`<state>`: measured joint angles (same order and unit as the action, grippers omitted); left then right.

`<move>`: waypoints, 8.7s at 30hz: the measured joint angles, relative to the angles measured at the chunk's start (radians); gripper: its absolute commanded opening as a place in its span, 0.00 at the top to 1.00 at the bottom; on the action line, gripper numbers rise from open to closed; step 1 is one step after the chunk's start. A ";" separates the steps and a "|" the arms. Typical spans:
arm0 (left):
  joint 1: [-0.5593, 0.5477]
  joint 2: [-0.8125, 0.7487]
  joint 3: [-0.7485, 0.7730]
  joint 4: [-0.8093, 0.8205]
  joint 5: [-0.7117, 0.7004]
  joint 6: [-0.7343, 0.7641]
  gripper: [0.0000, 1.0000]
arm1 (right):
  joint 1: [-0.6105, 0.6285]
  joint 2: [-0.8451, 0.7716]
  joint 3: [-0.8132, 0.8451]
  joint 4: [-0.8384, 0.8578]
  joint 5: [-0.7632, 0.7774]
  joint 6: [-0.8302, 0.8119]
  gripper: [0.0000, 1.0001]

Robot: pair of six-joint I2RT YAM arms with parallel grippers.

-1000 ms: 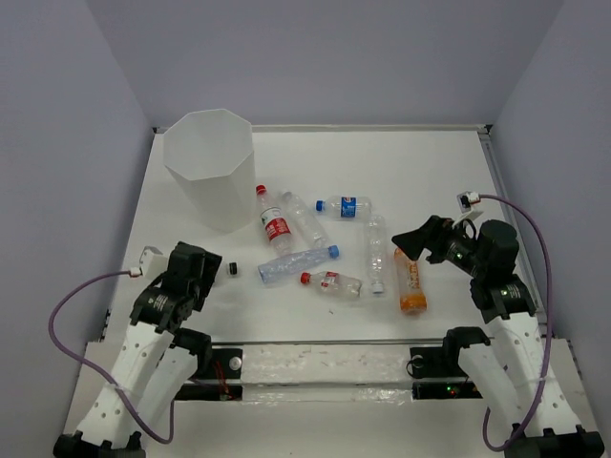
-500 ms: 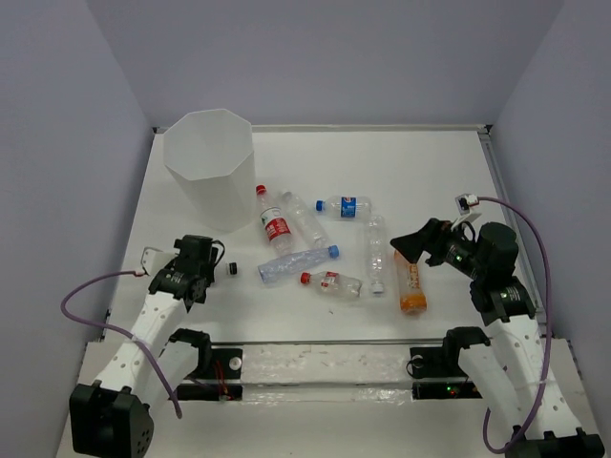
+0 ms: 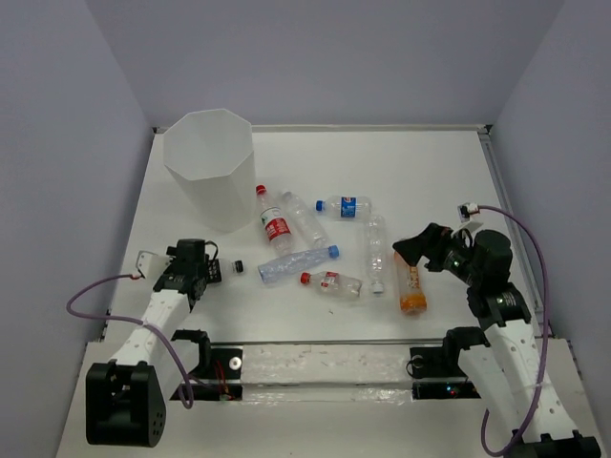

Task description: Put the plastic bottles in the bin

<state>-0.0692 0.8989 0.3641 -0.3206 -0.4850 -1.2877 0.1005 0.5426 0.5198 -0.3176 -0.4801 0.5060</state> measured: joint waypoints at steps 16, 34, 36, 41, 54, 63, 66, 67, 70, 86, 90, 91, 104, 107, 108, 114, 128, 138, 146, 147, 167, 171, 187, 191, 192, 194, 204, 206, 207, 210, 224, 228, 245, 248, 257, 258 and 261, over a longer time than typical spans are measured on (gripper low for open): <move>0.002 -0.214 -0.119 0.143 0.064 0.167 0.60 | 0.000 0.106 -0.143 -0.105 0.329 0.158 0.00; 0.006 -0.381 -0.060 0.156 0.197 0.336 0.68 | 0.000 0.367 -0.133 -0.046 0.372 0.159 0.09; 0.006 -0.410 -0.006 0.136 0.217 0.372 0.68 | 0.000 0.397 -0.131 -0.028 0.370 0.155 0.14; -0.017 -0.449 0.127 0.076 0.279 0.447 0.69 | 0.000 0.435 -0.123 -0.008 0.374 0.149 0.40; -0.023 -0.299 0.476 0.064 0.554 0.549 0.73 | 0.000 0.283 -0.075 -0.022 0.373 0.140 0.50; -0.023 -0.038 0.886 0.241 0.569 0.625 0.73 | 0.000 0.115 -0.034 -0.056 0.331 0.136 0.52; -0.023 0.095 0.995 0.279 0.516 0.658 0.73 | 0.000 0.064 -0.018 -0.077 0.297 0.136 0.53; -0.023 0.116 1.008 0.286 0.508 0.663 0.73 | 0.000 0.049 -0.009 -0.080 0.288 0.134 0.53; -0.023 0.260 1.088 0.296 0.422 0.709 0.73 | 0.000 0.024 0.026 -0.094 0.270 0.121 0.53; -0.023 0.459 1.045 0.398 0.137 0.921 0.44 | 0.000 0.016 0.127 -0.094 0.167 0.092 0.53; -0.023 0.448 1.011 0.418 0.137 0.928 0.14 | 0.000 0.022 0.157 -0.085 0.143 0.092 0.53; -0.023 0.444 1.003 0.422 0.142 0.927 0.09 | 0.000 0.023 0.164 -0.078 0.138 0.092 0.53; -0.051 0.179 0.935 0.377 0.306 0.877 0.01 | 0.069 0.159 0.215 0.122 0.062 0.183 0.54; -0.087 0.003 0.832 0.353 0.370 0.859 0.01 | 0.213 0.264 0.286 0.165 0.104 0.194 0.53; -0.102 -0.056 0.796 0.352 0.399 0.857 0.01 | 0.287 0.317 0.332 0.164 0.133 0.179 0.53; -0.132 -0.321 0.607 0.211 0.550 0.849 0.01 | 0.596 0.697 0.777 0.255 0.268 0.043 0.54; -0.133 -0.479 0.320 -0.167 0.727 0.838 0.01 | 0.737 1.458 1.683 0.330 0.291 -0.166 0.58; -0.133 -0.523 0.222 -0.189 0.821 0.811 0.01 | 0.744 1.809 2.005 0.511 0.338 -0.224 0.58; -0.133 -0.516 0.203 -0.185 0.862 0.808 0.01 | 0.752 1.927 2.051 0.595 0.372 -0.257 0.18; -0.133 -0.510 0.203 -0.183 0.869 0.808 0.01 | 0.755 1.931 2.052 0.596 0.380 -0.261 0.15; -0.293 -0.153 0.352 -0.117 0.794 0.899 0.01 | 0.669 0.898 0.814 0.531 0.421 -0.274 0.44; -0.468 -0.003 0.435 -0.113 0.718 0.911 0.01 | 0.589 0.612 0.509 0.500 0.477 -0.196 0.44; -0.749 0.426 0.578 -0.042 0.400 1.139 0.07 | 0.404 0.356 -0.015 0.238 0.442 -0.038 0.20; -0.749 0.455 0.577 0.004 0.401 1.186 0.14 | 0.397 0.348 -0.032 0.228 0.443 -0.035 0.22; -0.749 0.472 0.577 0.018 0.401 1.198 0.14 | 0.396 0.349 -0.032 0.228 0.443 -0.035 0.22; -0.749 0.505 0.577 0.037 0.401 1.208 0.15 | 0.396 0.353 -0.032 0.228 0.443 -0.034 0.21; -0.750 0.646 0.592 0.058 0.401 1.246 0.20 | 0.385 0.521 0.026 0.220 0.465 -0.039 0.09; -0.750 0.659 0.603 0.059 0.400 1.249 0.20 | 0.385 0.565 0.052 0.220 0.480 -0.042 0.09; -0.753 0.666 0.608 0.060 0.400 1.251 0.20 | 0.385 0.580 0.064 0.219 0.488 -0.044 0.09; -0.761 0.682 0.613 0.061 0.400 1.254 0.28 | 0.383 0.614 0.095 0.217 0.521 -0.058 0.10; -0.777 0.738 0.630 0.051 0.394 1.252 0.84 | 0.365 0.811 0.142 0.225 0.552 -0.063 0.33; -0.782 0.729 0.630 0.042 0.391 1.253 0.89 | 0.365 0.822 0.142 0.237 0.555 -0.057 0.52; -0.788 0.391 0.761 -0.014 0.402 1.215 0.91 | 0.365 0.475 0.116 0.177 0.587 -0.057 0.64; -0.788 0.335 0.837 -0.010 0.379 1.192 0.91 | 0.365 0.380 0.098 0.159 0.576 -0.057 0.66; -0.620 0.280 1.094 0.122 0.122 1.139 0.93 | 0.365 0.247 0.091 0.143 0.490 -0.051 0.67; -0.579 0.273 1.094 0.149 0.100 1.132 0.93 | 0.367 0.248 0.091 0.143 0.475 -0.048 0.67; -0.393 0.259 1.093 0.235 0.034 1.095 0.93 | 0.372 0.252 0.093 0.143 0.449 -0.043 0.67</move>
<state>-0.4622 1.1584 1.4574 -0.0856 -0.4511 -0.1925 0.4728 0.7944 0.6128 -0.1745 -0.0315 0.4633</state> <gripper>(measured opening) 0.363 0.526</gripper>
